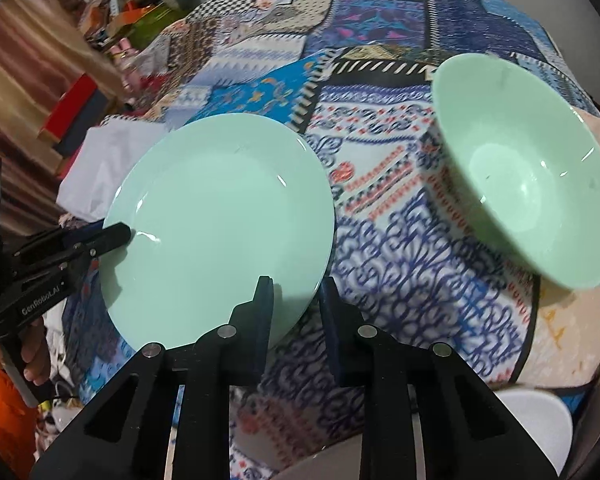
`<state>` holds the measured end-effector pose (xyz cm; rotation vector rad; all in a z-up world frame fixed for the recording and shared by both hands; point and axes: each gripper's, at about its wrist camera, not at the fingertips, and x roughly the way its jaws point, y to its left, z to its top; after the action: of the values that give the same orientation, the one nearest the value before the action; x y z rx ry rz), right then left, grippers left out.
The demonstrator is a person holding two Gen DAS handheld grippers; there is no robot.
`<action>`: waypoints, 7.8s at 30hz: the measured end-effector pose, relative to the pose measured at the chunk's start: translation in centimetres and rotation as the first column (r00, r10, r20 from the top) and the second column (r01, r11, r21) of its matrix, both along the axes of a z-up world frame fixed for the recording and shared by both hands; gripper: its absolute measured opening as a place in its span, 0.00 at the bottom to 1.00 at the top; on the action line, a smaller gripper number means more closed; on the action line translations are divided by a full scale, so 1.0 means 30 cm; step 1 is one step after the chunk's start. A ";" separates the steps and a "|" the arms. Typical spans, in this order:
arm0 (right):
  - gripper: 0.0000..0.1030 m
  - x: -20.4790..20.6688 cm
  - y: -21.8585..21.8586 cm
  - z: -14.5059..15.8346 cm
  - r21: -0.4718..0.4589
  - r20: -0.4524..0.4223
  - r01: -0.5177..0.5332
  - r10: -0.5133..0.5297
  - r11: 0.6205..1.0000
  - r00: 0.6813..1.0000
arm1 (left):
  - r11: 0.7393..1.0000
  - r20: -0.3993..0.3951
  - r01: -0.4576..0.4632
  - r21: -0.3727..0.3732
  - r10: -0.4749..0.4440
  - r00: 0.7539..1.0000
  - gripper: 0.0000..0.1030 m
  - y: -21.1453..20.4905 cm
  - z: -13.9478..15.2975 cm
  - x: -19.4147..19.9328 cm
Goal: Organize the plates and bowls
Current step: 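Grip the pale green plate rim with both grippers and lift it, then carry the pale green plate over the white plate, lower it, release, then move both grippers to the rim of the pink bowl, then grip the pink bowl rim with both grippers and lift it, then carry the pink bowl over the pale green plate, lower it, release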
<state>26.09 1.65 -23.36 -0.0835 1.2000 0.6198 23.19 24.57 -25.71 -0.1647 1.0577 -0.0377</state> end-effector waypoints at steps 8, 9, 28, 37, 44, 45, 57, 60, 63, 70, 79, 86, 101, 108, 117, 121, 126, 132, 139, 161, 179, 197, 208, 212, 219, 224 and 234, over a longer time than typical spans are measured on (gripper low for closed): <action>0.16 0.038 0.000 -0.020 0.029 -0.041 -0.004 0.005 1.000 0.999 | 1.000 -0.013 -0.008 -0.020 0.007 1.000 0.21 0.008 -0.005 -0.083; 0.16 0.037 0.004 -0.020 0.028 -0.040 -0.004 0.005 1.000 0.999 | 1.000 -0.014 -0.010 -0.017 0.010 1.000 0.21 0.006 -0.005 -0.081; 0.18 -0.013 -0.009 0.008 0.020 0.007 -0.005 0.005 1.000 1.000 | 1.000 0.018 0.005 0.019 -0.005 1.000 0.25 -0.040 0.015 -0.091; 0.17 -0.070 -0.088 0.092 0.075 0.051 0.039 -0.043 0.996 0.998 | 1.000 0.069 0.020 0.012 -0.021 0.997 0.25 -0.108 0.113 -0.154; 0.17 -0.131 -0.157 0.166 0.087 0.105 0.054 -0.063 0.995 0.993 | 0.999 0.110 0.036 0.012 -0.037 0.993 0.25 -0.182 0.197 -0.206; 0.17 -0.141 -0.173 0.176 0.091 0.110 0.057 -0.067 0.994 0.992 | 0.999 0.115 0.040 0.010 -0.041 0.993 0.25 -0.196 0.210 -0.215; 0.17 -0.241 -0.341 0.247 0.130 0.153 0.099 -0.119 0.987 0.981 | 0.996 0.164 0.086 0.028 -0.090 0.982 0.25 -0.355 0.313 -0.304; 0.17 -0.260 -0.378 0.252 0.137 0.156 0.110 -0.131 0.984 0.979 | 0.995 0.171 0.100 0.031 -0.104 0.980 0.25 -0.398 0.329 -0.321; 0.17 -0.274 -0.411 0.253 0.141 0.155 0.121 -0.143 0.983 0.978 | 0.993 0.172 0.110 0.033 -0.114 0.978 0.25 -0.436 0.335 -0.330; 0.17 -0.302 -0.494 0.235 0.151 0.144 0.149 -0.170 0.977 0.975 | 0.991 0.157 0.133 0.015 -0.133 0.979 0.25 -0.517 0.319 -0.346; 0.17 -0.321 -0.572 0.179 0.142 0.112 0.183 -0.200 0.973 0.973 | 0.987 0.115 0.159 -0.012 -0.156 0.981 0.25 -0.601 0.258 -0.334; 0.17 -0.345 -0.632 0.129 0.141 0.069 0.215 -0.226 0.966 0.972 | 0.983 0.066 0.181 -0.034 -0.179 0.982 0.25 -0.645 0.191 -0.317; 0.17 -0.348 -0.661 0.076 0.119 0.018 0.256 -0.259 0.959 0.966 | 0.977 0.015 0.214 -0.022 -0.213 0.977 0.25 -0.712 0.098 -0.283; 0.17 -0.331 -0.657 0.069 0.131 0.007 0.255 -0.258 0.958 0.966 | 0.978 0.013 0.208 0.003 -0.208 0.978 0.25 -0.720 0.099 -0.258; 0.17 -0.336 -0.655 0.071 0.124 0.013 0.252 -0.255 0.960 0.967 | 0.978 0.008 0.203 0.037 -0.204 0.979 0.25 -0.726 0.089 -0.245; 0.19 -0.342 -0.658 0.080 0.116 0.027 0.247 -0.251 0.962 0.968 | 0.978 0.005 0.204 0.036 -0.204 0.979 0.25 -0.724 0.088 -0.242; 0.20 -0.362 -0.679 0.105 0.091 0.072 0.248 -0.254 0.965 0.964 | 0.973 0.019 0.225 0.053 -0.226 0.974 0.26 -0.740 0.100 -0.256; 0.21 -0.386 -0.713 0.178 0.066 0.168 0.256 -0.264 0.964 0.950 | 0.973 0.063 0.216 0.078 -0.221 0.973 0.37 -0.755 0.154 -0.278; 0.31 -0.389 -0.792 0.262 0.074 0.264 0.318 -0.327 0.945 0.908 | 0.975 0.166 0.205 0.089 -0.217 0.962 0.54 -0.801 0.284 -0.294; 0.48 -0.267 -1.027 0.211 0.084 0.276 0.464 -0.468 0.882 0.840 | 0.946 0.169 0.321 0.051 -0.325 0.931 0.66 -1.138 0.288 -0.058; 0.17 -0.193 -1.048 0.081 0.132 0.143 0.453 -0.469 0.882 0.871 | 0.940 0.030 0.340 -0.017 -0.339 0.940 0.43 -1.220 0.107 0.142; 0.15 -0.190 -1.043 0.090 0.117 0.144 0.451 -0.465 0.885 0.874 | 0.926 -0.024 0.377 -0.019 -0.377 0.926 0.14 -1.274 0.048 0.146; 0.15 -0.232 -1.042 0.176 0.125 0.193 0.457 -0.474 0.880 0.859 | 0.922 0.030 0.386 -0.023 -0.386 0.922 0.14 -1.277 0.132 0.089; 0.15 -0.252 -1.026 0.217 0.134 0.217 0.449 -0.468 0.884 0.857 | 0.923 0.057 0.384 -0.023 -0.383 0.922 0.14 -1.269 0.178 0.058; 0.15 -0.279 -0.975 0.272 0.149 0.251 0.427 -0.452 0.892 0.856 | 0.930 0.102 0.367 -0.022 -0.363 0.926 0.14 -1.217 0.264 0.002; 0.15 -0.299 -0.914 0.305 0.155 0.271 0.406 -0.434 0.901 0.860 | 0.937 0.134 0.347 -0.025 -0.341 0.930 0.14 -1.155 0.318 -0.051; 0.15 -0.356 -0.775 0.339 0.164 0.292 0.351 -0.385 0.922 0.875 | 0.954 0.186 0.300 -0.025 -0.290 0.939 0.14 -0.997 0.395 -0.167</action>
<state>15.40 -21.58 -13.20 0.1311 0.8344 0.3143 18.18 -5.32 -13.86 -0.0476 0.8932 -0.3469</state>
